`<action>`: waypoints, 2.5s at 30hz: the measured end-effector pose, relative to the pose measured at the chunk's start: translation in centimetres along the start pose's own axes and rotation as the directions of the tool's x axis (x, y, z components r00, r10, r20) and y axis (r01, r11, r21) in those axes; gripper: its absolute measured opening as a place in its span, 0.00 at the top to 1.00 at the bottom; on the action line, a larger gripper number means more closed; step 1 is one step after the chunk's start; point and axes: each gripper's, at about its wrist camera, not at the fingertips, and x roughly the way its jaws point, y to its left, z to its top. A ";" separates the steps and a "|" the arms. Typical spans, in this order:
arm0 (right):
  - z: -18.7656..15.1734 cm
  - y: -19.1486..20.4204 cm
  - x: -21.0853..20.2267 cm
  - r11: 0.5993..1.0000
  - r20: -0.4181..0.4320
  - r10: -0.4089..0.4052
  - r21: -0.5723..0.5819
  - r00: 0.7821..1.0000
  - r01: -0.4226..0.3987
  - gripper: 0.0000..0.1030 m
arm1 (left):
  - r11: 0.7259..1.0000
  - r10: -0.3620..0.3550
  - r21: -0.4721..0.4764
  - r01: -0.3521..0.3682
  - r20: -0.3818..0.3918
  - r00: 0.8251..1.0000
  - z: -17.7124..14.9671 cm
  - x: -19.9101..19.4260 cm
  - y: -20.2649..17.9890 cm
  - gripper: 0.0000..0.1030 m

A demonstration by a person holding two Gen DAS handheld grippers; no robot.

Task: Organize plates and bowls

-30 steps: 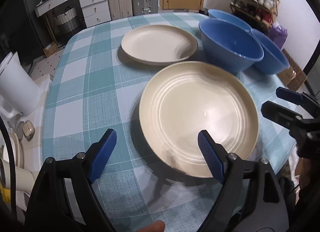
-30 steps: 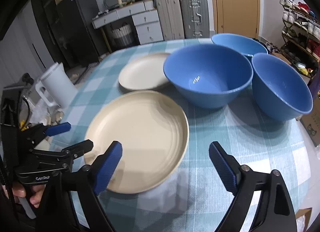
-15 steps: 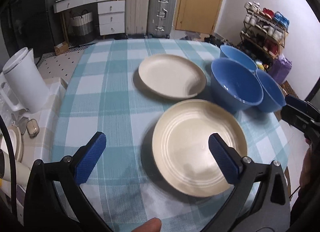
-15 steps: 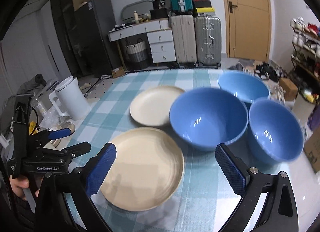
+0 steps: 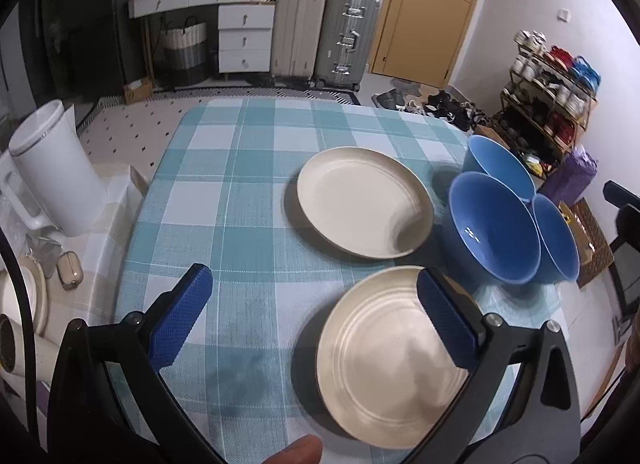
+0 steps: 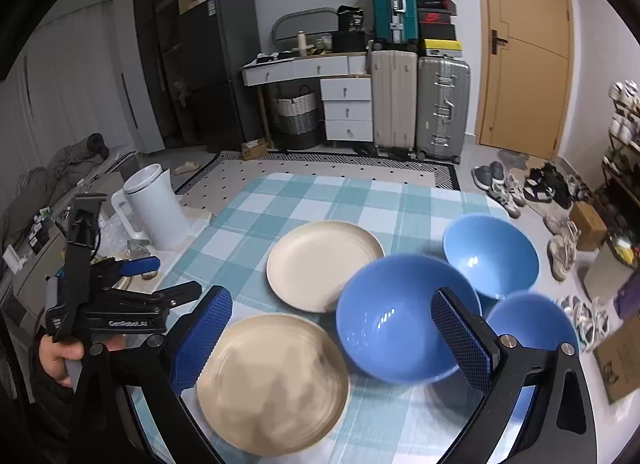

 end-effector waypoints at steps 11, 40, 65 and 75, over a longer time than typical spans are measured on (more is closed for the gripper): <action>4.2 -1.8 4.4 0.999 -0.074 -0.005 -0.051 0.997 0.001 0.01 | 0.998 0.039 -0.048 -0.041 -0.039 0.998 2.8 4.0 1.7 0.01; 7.1 -6.3 19.9 0.996 -0.364 0.031 -0.064 0.931 -0.058 0.01 | 0.992 0.062 -0.092 -0.080 -0.183 0.981 4.5 14.4 3.4 0.01; 6.2 -7.2 29.3 0.993 -0.539 0.021 -0.083 0.842 -0.079 0.10 | 0.996 0.006 -0.089 -0.029 -0.248 0.969 4.7 19.6 3.0 0.12; 4.9 -7.4 32.7 0.993 -0.614 0.016 -0.085 0.789 -0.087 0.20 | 0.998 -0.027 -0.068 0.008 -0.278 0.960 4.4 21.3 2.1 0.26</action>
